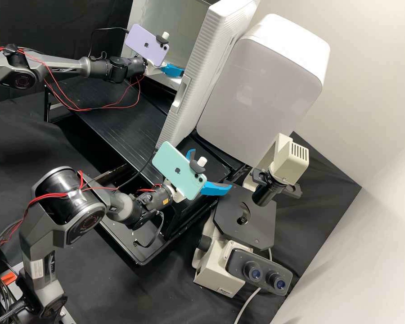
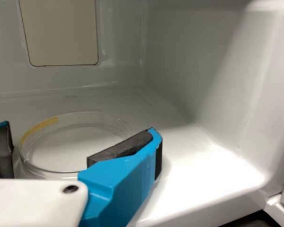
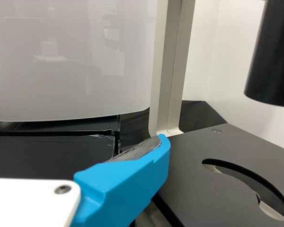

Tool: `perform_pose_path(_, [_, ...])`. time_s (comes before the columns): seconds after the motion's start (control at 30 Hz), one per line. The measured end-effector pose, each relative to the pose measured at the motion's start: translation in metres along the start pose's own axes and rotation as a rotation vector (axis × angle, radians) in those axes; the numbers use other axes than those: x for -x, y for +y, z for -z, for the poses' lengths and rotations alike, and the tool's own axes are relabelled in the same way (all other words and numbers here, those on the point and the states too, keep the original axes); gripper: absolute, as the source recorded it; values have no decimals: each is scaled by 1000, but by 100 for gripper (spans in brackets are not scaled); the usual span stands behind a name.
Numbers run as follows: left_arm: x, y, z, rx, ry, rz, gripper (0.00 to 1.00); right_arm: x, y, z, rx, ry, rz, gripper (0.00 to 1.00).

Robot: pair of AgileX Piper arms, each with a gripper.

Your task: Take the petri dish out of the incubator

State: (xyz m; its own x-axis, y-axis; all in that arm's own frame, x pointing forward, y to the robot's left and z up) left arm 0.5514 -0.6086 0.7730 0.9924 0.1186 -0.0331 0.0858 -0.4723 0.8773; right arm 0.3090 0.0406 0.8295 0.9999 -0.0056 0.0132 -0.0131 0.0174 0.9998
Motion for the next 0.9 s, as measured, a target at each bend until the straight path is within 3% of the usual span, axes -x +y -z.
perform_pose_path(0.8, [0,0,1,0,14,-3,0,0,0,0,0,0,0,100])
perform_pose_path(0.9, [1,-3,3,-21,18,3,0,0,0,0,0,0,0,100])
